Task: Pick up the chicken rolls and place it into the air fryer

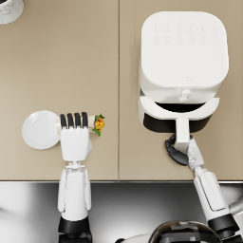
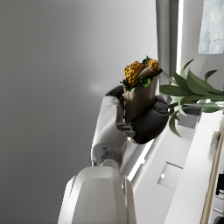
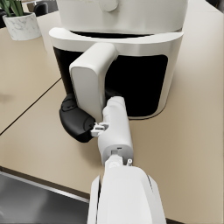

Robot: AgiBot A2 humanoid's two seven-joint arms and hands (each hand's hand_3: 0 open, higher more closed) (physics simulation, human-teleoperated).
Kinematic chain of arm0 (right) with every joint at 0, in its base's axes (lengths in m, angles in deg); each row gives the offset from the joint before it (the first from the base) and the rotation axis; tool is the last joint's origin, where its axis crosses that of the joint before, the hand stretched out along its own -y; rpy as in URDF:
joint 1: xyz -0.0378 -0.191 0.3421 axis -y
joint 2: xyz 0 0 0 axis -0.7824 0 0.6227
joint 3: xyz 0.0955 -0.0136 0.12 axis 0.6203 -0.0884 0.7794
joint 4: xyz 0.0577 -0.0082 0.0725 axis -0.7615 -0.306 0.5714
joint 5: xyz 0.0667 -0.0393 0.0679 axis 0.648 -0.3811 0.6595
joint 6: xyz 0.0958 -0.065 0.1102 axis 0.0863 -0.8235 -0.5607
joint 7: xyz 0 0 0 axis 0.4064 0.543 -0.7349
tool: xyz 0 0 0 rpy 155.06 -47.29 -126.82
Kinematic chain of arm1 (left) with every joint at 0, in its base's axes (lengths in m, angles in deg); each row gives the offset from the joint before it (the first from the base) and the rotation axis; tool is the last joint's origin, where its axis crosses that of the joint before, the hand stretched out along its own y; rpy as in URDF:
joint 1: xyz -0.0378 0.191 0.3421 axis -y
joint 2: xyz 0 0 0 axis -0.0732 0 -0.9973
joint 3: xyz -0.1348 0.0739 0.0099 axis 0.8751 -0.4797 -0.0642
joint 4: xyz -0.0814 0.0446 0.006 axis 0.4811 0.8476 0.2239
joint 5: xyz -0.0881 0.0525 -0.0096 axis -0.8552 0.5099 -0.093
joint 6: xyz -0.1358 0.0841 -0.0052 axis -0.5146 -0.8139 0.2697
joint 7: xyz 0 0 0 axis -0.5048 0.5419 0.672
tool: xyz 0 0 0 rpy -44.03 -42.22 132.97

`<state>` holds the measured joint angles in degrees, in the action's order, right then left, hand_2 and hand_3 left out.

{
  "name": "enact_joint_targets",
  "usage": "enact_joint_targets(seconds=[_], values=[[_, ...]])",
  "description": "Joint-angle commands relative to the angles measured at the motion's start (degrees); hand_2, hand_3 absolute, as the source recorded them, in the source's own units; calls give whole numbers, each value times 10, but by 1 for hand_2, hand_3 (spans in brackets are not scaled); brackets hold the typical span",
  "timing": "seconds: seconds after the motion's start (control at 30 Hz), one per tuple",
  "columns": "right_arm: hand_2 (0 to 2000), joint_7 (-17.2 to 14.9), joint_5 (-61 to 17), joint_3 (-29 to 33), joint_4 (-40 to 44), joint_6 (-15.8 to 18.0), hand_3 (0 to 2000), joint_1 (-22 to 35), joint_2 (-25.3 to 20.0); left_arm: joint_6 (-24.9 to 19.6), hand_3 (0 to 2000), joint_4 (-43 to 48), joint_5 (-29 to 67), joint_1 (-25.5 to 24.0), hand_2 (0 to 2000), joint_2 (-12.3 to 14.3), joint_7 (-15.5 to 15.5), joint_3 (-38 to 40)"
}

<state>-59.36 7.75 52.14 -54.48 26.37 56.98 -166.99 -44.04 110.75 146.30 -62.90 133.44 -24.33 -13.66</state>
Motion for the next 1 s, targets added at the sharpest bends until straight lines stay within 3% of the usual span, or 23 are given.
enact_joint_targets(seconds=[0.03,0.2,0.3,0.5,0.53,0.6,0.63,0.67,0.73,0.77,0.83,0.87,0.9,1.0], values=[[2000,-1,0,-67,-125,-11,2000,-29,25,0,2000,13,0,10,2000,2,0,-12],[2000,-3,2,-139,-206,-60,2000,-53,71,0,2000,30,0,22,2000,8,0,-24],[2000,-4,2,-186,-242,-86,2000,-54,107,4,2000,43,-75,25,2000,11,0,-44],[2000,-3,3,-294,-295,-103,2000,-40,181,-4,2000,72,-219,47,2000,28,2,-88],[2000,-2,3,-234,-306,-102,2000,-99,141,-5,2000,76,-232,56,2000,34,2,-95],[2000,-1,3,-244,-319,-106,2000,-106,154,-5,2000,86,-248,70,2000,45,2,-106],[2000,-1,3,-302,-323,-108,2000,-64,193,-5,2000,86,-253,79,2000,52,2,-111],[2000,-1,3,-250,-329,-104,2000,-109,160,-6,2000,83,-257,93,2000,63,2,-122],[2000,-1,4,-259,-331,-107,2000,-109,162,-6,2000,81,-261,112,2000,86,2,-131],[2000,0,4,-301,-338,-110,2000,-82,186,-6,2000,84,-262,121,2000,98,2,-138],[2000,-1,4,-302,-346,-109,2000,-92,181,-6,2000,76,-263,138,2000,120,2,-155],[2000,-1,4,-218,-307,-112,2000,-92,312,-6,2000,71,-264,147,2000,122,2,-166],[2000,0,4,-300,-351,-114,2000,-107,171,-6,2000,62,-264,156,2000,130,2,-174],[2000,0,4,-300,-366,-109,2000,-137,155,-6,2000,50,-265,173,2000,148,2,-195]])
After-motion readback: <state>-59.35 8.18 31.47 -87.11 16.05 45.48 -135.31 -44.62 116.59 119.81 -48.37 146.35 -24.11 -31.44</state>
